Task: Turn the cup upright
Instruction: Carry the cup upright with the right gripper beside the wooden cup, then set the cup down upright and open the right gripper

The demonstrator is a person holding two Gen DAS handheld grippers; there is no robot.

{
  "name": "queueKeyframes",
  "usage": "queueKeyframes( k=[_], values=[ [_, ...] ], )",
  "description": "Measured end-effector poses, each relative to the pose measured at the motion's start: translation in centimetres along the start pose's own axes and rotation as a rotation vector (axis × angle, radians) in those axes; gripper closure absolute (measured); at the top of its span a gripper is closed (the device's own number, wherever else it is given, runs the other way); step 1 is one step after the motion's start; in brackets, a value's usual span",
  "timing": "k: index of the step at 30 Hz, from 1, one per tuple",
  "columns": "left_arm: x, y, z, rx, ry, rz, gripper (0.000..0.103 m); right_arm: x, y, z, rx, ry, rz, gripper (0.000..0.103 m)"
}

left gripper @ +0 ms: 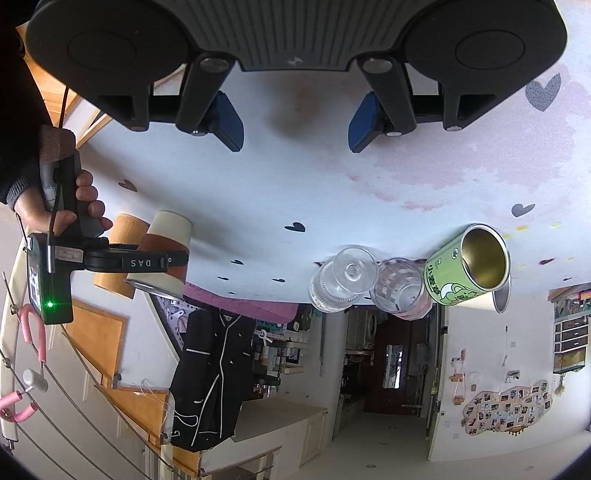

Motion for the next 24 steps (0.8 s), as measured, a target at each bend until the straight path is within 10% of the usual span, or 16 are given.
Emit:
queueKeyframes(
  k=[24],
  values=[
    [5.2, -2.6, 0.1, 0.087, -0.035, -0.115, 0.013, 0.7, -9.8, 1.8, 0.007, -0.007, -0.123, 0.010]
  ],
)
Point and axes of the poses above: each gripper's, at about its wrist camera, not at the fingertips, and y roughly the way its jaws point, z to its left, x to its top, the point moved 5 cm from there along y, roughly the way its jaws point, and after that the axes turned 5 degrees about y, right-handed, at the moved point
